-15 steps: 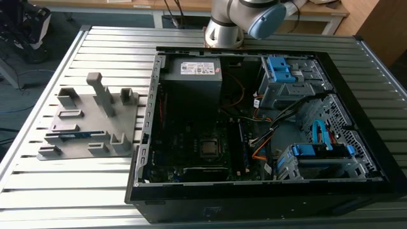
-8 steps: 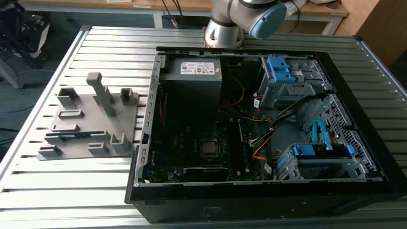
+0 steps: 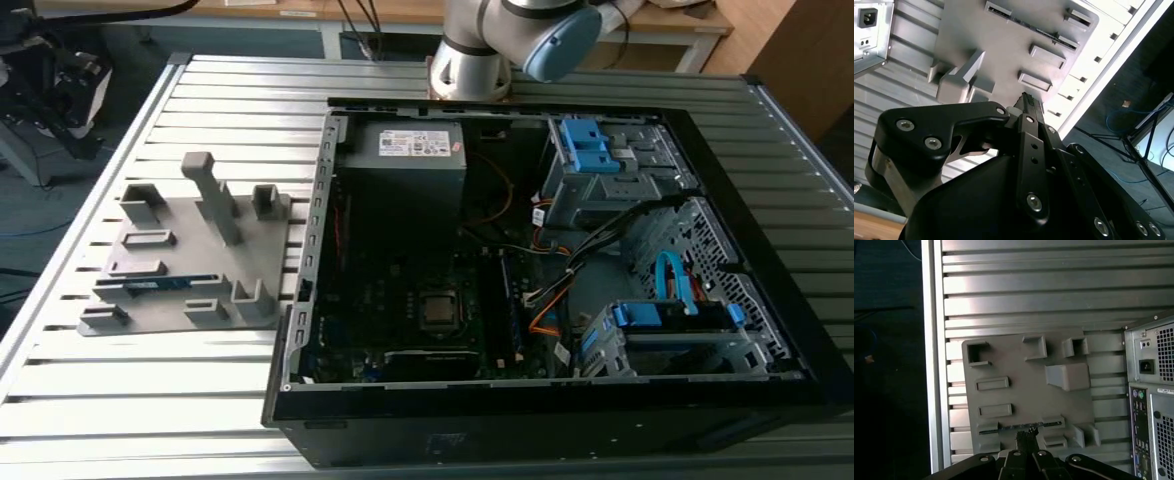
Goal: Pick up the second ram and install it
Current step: 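Reach for the second ram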
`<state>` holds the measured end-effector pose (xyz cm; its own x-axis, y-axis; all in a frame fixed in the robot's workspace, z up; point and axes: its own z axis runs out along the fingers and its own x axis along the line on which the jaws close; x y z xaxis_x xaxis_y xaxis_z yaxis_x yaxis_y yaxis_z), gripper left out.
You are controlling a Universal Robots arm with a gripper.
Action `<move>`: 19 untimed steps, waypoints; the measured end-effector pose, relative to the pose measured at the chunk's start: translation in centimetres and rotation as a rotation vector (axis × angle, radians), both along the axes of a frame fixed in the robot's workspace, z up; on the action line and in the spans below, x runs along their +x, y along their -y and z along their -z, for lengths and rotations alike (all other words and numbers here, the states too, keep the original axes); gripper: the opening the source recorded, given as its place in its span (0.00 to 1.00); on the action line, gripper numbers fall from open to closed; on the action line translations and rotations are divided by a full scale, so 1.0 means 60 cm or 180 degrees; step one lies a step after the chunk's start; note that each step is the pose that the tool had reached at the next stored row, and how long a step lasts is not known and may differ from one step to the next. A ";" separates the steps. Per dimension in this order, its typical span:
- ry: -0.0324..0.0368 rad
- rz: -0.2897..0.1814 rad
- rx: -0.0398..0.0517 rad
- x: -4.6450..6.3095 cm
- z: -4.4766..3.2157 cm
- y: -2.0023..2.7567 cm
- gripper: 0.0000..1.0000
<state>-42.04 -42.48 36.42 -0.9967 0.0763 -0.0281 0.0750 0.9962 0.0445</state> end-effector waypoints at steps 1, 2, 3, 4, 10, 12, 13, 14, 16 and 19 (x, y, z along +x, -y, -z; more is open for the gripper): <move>0.0000 0.0000 0.0000 0.000 0.003 0.0004 0.10; 0.0000 0.0000 0.0000 0.000 0.004 0.0007 0.10; 0.0000 0.0000 0.0000 0.000 0.006 0.0011 0.10; 0.0000 0.0000 0.0000 0.000 0.008 0.0015 0.10; 0.0000 0.0000 0.0000 0.000 0.018 0.0030 0.10; 0.0000 0.0000 0.0000 0.000 0.021 0.0034 0.10; 0.0000 0.0000 0.0000 0.000 0.022 0.0036 0.10; 0.0000 0.0000 0.0000 0.000 0.023 0.0039 0.10; 0.0000 0.0000 -0.0001 0.000 0.025 0.0042 0.10; 0.0000 0.0000 -0.0003 0.000 0.028 0.0049 0.10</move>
